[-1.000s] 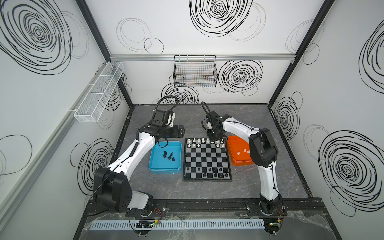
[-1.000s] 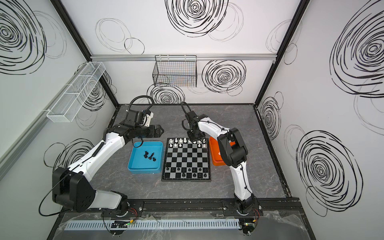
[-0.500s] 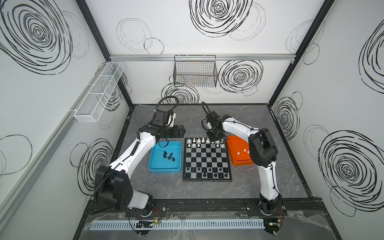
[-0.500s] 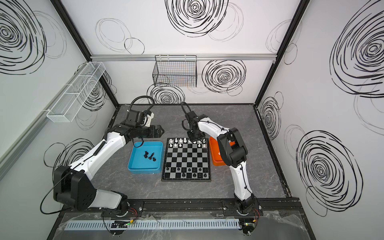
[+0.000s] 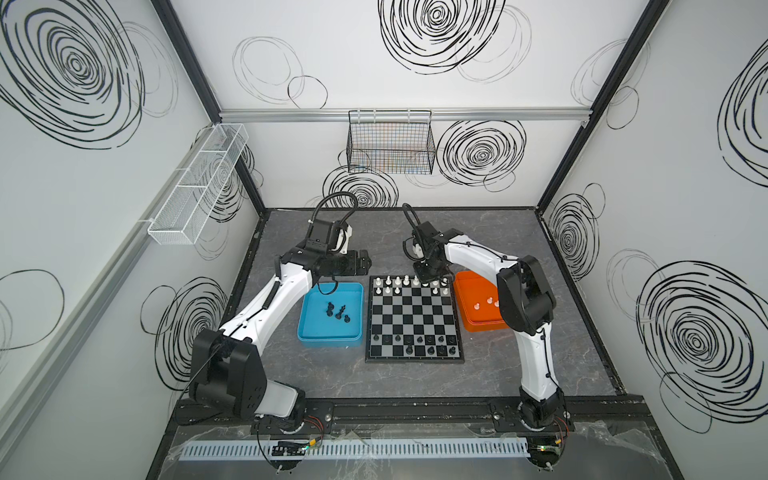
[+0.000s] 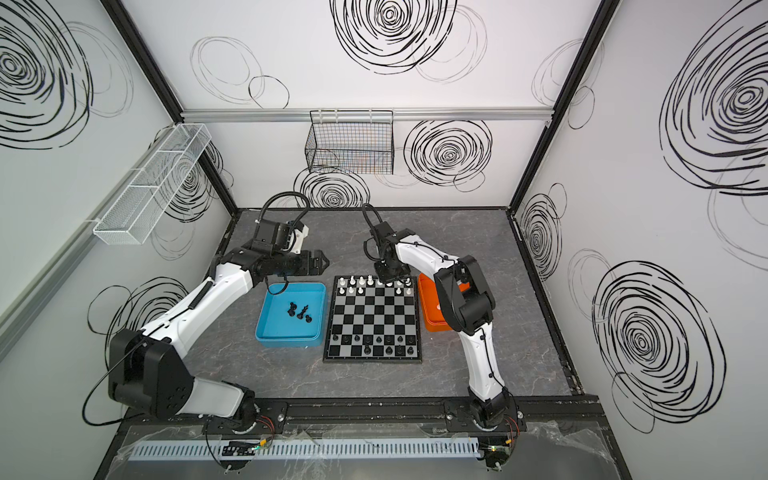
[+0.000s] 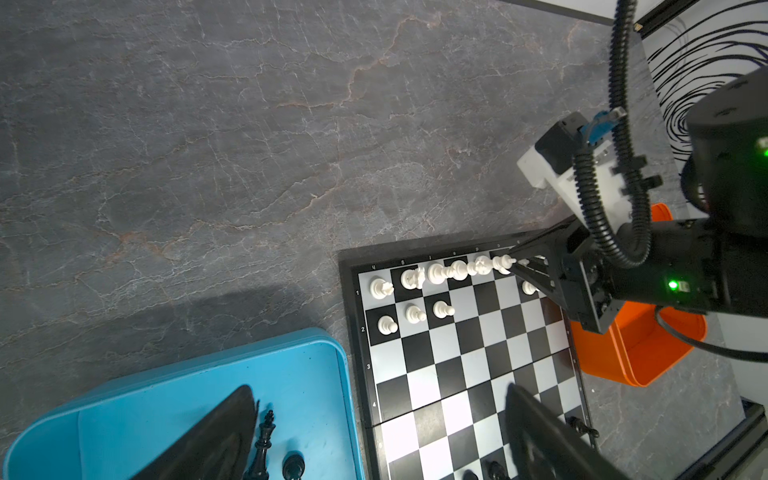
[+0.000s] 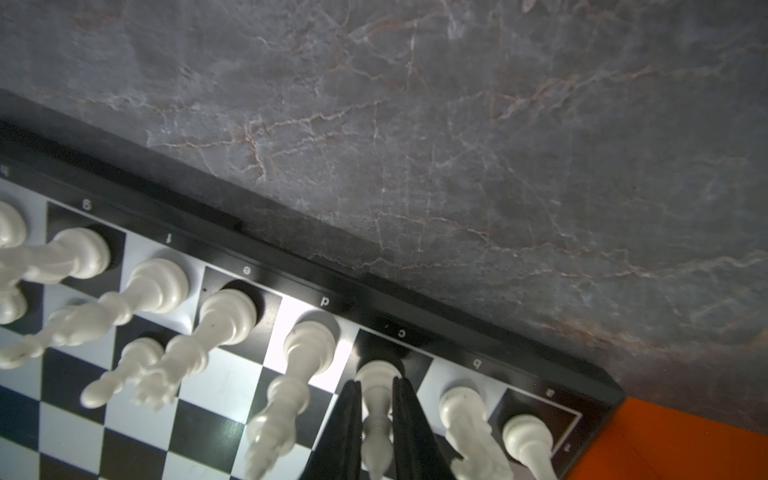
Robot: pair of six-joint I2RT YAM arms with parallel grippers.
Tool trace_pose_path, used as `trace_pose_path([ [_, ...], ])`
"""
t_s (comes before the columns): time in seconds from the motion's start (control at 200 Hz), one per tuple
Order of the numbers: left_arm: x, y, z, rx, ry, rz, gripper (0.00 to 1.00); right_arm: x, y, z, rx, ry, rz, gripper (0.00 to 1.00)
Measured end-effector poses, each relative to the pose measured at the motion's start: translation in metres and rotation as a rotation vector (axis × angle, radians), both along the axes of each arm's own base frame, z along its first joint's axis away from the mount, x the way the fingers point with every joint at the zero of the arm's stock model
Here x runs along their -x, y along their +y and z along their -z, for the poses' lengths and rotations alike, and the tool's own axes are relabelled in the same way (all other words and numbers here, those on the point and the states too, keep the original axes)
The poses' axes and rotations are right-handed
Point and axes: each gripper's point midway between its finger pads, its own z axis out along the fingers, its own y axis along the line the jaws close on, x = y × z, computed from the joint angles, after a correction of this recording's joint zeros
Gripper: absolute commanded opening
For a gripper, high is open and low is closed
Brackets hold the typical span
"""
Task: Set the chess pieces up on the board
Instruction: 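Lower the white pawn onto the board and open the right gripper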
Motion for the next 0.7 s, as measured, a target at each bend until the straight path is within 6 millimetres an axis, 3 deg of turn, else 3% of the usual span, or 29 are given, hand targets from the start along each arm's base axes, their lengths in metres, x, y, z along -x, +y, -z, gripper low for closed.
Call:
trace_pose_path([
  [0.7, 0.0003, -0.0006, -0.0001, 0.009, 0.005, -0.006, 0.96, -0.0054, 0.0006, -0.0092, 0.002, -0.019, 0.004, 0.28],
])
